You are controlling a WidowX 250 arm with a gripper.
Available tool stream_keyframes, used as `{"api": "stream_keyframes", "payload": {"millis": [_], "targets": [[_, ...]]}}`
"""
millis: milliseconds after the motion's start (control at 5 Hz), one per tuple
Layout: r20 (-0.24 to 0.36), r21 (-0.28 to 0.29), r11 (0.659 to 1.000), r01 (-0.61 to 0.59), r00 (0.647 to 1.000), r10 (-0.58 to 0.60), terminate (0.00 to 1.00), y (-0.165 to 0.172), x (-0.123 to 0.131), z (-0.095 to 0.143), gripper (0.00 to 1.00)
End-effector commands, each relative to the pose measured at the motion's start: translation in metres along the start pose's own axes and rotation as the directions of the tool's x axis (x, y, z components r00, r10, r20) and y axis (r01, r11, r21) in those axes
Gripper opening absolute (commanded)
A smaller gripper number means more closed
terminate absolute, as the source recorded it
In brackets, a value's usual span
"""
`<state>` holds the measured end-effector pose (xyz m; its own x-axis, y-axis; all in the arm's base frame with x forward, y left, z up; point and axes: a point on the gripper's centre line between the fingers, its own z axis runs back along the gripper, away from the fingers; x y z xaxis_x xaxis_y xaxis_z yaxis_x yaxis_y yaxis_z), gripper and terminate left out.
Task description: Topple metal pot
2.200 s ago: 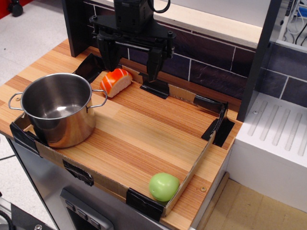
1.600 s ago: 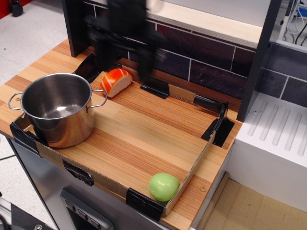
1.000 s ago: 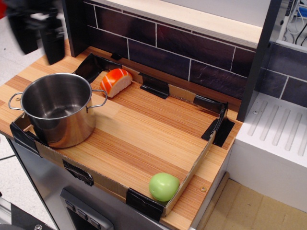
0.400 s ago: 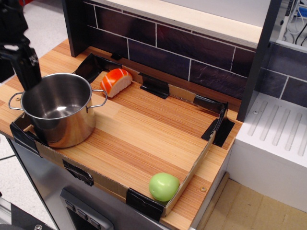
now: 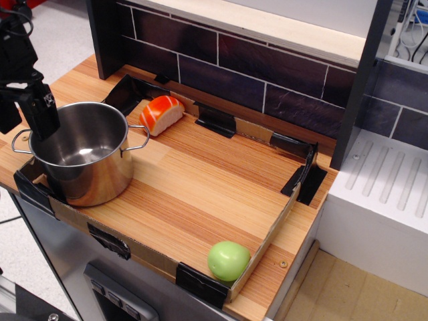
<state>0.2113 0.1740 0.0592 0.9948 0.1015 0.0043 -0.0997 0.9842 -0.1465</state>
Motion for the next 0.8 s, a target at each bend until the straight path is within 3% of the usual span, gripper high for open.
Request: {"api": "stream_keyframes", "payload": {"millis": [0,400,600], "targets": [[0.027,0.077,0.994,-0.073,0.997,0.071,0.00,0.004,0.000,-0.005,1.00],[0.038,0.118,0.984,-0.136,0.990,0.132,0.00,-0.003,-0.007,-0.025,1.00],[0.064,0.126,0.979,-0.160,0.986,0.153,0.00,-0.007,-0.001,-0.019,0.00]]}}
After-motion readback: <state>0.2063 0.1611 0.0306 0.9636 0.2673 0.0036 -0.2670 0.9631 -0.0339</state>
